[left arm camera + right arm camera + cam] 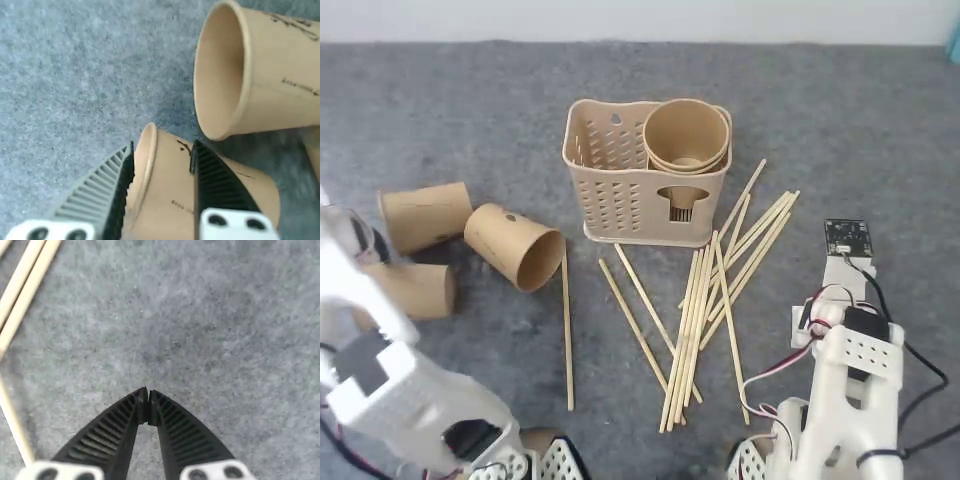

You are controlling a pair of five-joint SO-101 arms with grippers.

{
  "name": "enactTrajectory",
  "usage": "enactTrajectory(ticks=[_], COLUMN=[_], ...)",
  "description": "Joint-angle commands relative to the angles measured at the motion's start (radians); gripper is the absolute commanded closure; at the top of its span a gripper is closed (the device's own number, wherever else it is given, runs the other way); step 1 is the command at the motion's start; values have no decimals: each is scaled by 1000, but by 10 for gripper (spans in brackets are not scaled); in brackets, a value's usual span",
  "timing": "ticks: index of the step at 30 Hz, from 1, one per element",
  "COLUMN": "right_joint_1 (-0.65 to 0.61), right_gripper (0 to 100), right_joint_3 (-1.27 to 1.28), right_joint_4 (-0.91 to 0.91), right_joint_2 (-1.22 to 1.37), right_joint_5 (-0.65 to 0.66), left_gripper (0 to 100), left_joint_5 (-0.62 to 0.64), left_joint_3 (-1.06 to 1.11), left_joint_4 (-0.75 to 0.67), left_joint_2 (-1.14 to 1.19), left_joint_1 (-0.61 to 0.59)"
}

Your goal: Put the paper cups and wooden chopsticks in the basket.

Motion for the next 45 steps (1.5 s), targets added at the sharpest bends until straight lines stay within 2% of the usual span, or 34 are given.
enactTrajectory(ticks=[1, 6, 13, 21, 28, 32, 37, 45], right_joint_1=[10, 12, 13, 13, 13, 13, 15, 15], right_gripper=[991, 991, 991, 991, 991, 991, 991, 991], right_joint_3=[-6, -6, -6, -6, -6, -6, -6, -6], right_joint_4=[-7, -7, -2, -2, -4, -4, -2, -2], right_joint_2=[-28, -30, -31, -31, -31, -31, -31, -31], right_joint_5=[12, 14, 43, 46, 46, 46, 46, 46], left_gripper=[823, 833, 984, 987, 987, 987, 987, 987], left_joint_5=[-17, -23, -147, -213, -218, -244, -230, -46], left_joint_3=[-13, -13, -16, 127, 134, 134, 111, -93], left_joint_4=[94, 224, 437, 440, 440, 440, 431, 381], left_joint_2=[-15, -15, -15, -132, -440, -600, -755, -845], left_joint_1=[20, 25, 25, 25, 29, 72, 183, 402])
